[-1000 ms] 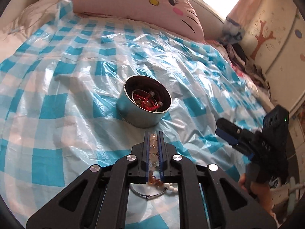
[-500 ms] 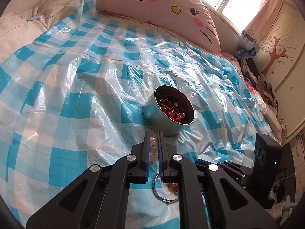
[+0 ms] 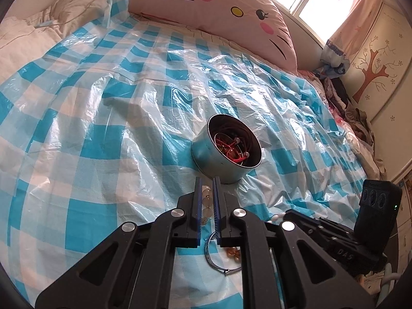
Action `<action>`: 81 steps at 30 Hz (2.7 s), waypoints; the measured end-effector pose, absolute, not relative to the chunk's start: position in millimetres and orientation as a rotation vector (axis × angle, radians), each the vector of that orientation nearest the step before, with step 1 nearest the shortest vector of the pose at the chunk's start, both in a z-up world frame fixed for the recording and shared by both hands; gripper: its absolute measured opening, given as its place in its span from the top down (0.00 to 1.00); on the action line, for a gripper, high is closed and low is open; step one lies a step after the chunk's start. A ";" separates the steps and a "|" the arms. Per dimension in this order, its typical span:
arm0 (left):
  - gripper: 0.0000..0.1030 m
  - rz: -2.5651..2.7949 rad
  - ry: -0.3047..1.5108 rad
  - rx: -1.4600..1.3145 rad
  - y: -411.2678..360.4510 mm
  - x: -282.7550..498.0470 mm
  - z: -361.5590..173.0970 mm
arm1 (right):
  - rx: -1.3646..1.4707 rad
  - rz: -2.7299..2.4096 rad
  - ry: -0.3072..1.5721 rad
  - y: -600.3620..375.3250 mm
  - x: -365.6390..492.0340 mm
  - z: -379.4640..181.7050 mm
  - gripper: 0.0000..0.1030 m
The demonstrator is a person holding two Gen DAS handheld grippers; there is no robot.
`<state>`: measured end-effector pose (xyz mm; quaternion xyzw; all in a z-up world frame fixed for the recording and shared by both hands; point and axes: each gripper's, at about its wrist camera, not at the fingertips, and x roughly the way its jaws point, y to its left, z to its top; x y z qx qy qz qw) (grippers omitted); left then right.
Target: Organize jewelry
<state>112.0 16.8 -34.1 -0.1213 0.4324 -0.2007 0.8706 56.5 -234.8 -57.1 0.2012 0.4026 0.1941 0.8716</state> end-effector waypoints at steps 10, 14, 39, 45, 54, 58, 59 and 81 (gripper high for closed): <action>0.93 -0.411 0.896 -0.213 8.0 110.8 -32.3 | 0.581 0.412 0.747 -265.0 51.2 -50.5 0.92; 0.93 -0.399 0.880 -0.169 2.9 108.4 -30.1 | 0.550 0.407 0.760 -260.3 51.7 -50.6 0.92; 0.93 -0.381 0.812 -0.136 -1.6 103.8 -18.5 | 0.493 0.273 0.784 -261.2 54.1 -53.3 0.92; 0.93 -0.383 0.817 -0.130 -4.1 103.9 -19.1 | 0.520 0.207 0.926 -267.2 67.8 -82.7 0.68; 0.93 -0.379 0.812 -0.141 -2.6 103.6 -18.9 | 0.477 0.226 0.884 -261.1 63.3 -73.8 0.82; 0.93 -0.374 0.800 -0.145 -0.1 102.9 -17.0 | 0.363 0.189 0.830 -249.2 57.2 -57.6 0.86; 0.93 -0.374 0.797 -0.146 0.2 102.4 -16.5 | 0.316 0.175 0.817 -243.2 55.5 -53.2 0.86; 0.93 -0.503 0.734 -0.347 14.6 105.5 4.2 | 0.490 0.370 0.532 -231.4 78.9 7.8 0.86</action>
